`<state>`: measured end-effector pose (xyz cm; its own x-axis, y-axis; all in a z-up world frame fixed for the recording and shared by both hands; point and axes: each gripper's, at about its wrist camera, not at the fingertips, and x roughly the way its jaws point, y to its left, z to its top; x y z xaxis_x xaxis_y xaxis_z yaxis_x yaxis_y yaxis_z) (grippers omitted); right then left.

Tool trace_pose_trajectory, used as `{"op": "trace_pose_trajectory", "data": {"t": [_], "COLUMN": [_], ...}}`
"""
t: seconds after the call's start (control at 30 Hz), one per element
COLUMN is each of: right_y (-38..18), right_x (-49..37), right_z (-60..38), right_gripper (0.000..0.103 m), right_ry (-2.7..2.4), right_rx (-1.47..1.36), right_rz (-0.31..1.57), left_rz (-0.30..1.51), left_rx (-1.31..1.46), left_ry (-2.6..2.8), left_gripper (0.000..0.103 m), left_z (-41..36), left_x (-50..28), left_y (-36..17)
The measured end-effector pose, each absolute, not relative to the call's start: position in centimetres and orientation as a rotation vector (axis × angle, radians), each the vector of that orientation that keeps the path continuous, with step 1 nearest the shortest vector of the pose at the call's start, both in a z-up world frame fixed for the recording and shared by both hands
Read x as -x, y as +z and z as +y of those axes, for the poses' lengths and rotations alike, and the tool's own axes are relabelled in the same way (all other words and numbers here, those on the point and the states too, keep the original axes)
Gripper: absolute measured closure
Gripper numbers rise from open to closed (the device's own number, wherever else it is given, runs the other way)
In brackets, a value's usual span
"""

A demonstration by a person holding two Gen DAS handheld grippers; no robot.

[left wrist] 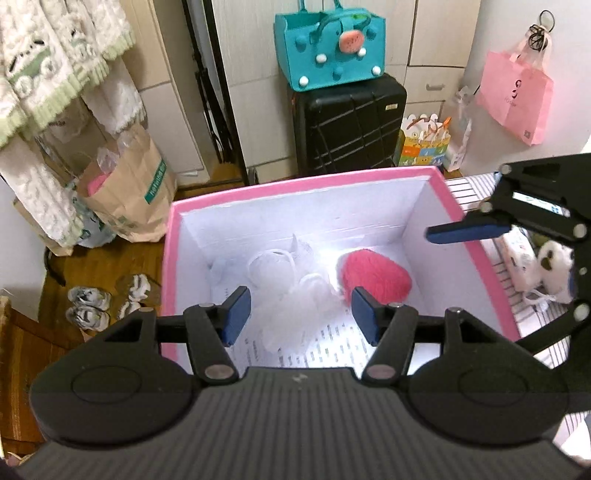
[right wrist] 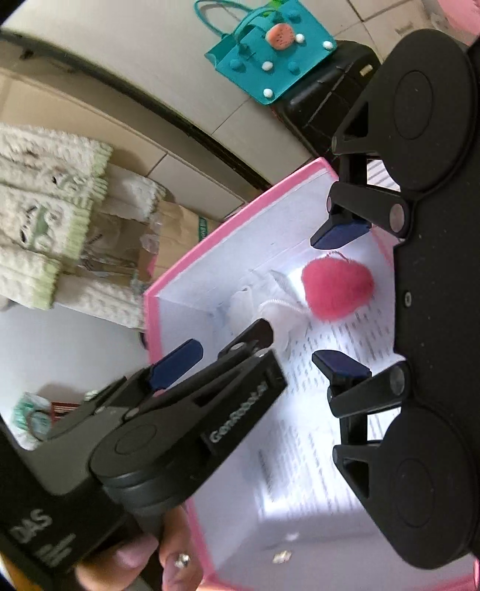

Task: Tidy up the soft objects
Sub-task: 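Open both grippers to drop the pompom and mesh puff into the box, then move both grippers back toward the remaining soft items on the table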

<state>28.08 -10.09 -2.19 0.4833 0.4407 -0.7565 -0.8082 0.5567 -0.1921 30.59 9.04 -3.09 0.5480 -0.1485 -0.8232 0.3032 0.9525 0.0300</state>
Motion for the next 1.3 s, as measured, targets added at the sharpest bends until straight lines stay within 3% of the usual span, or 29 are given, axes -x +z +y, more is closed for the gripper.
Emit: {"op": "trace_pose_trajectory", "data": {"t": [0.43, 0.83, 0.97, 1.3], "right_y": [2.3, 5.4, 6.0, 5.5], "right_x": [-22.4, -16.4, -14.3, -9.6], "right_z": [-14.5, -17.6, -18.6, -20.9], "right_gripper": [0.038, 0.037, 0.036, 0.035], "right_ry": [0.806, 0.825, 0.82, 0.801], "right_rx": [0.315, 0.249, 0.25, 0.237], "right_rz": [0.754, 0.715, 0.698, 0.701], "left_rz": [0.906, 0.868, 0.856, 0.872], "left_rx": [-0.168, -0.224, -0.24, -0.294], "left_ry": [-0.288, -0.336, -0.351, -0.404], "left_gripper": [0.035, 0.026, 0.017, 0.016], "left_z": [9.9, 8.8, 8.3, 6.1], "left_x": [-22.8, -15.4, -13.1, -8.2], "left_y": [2.7, 6.8, 7.1, 5.6]}}
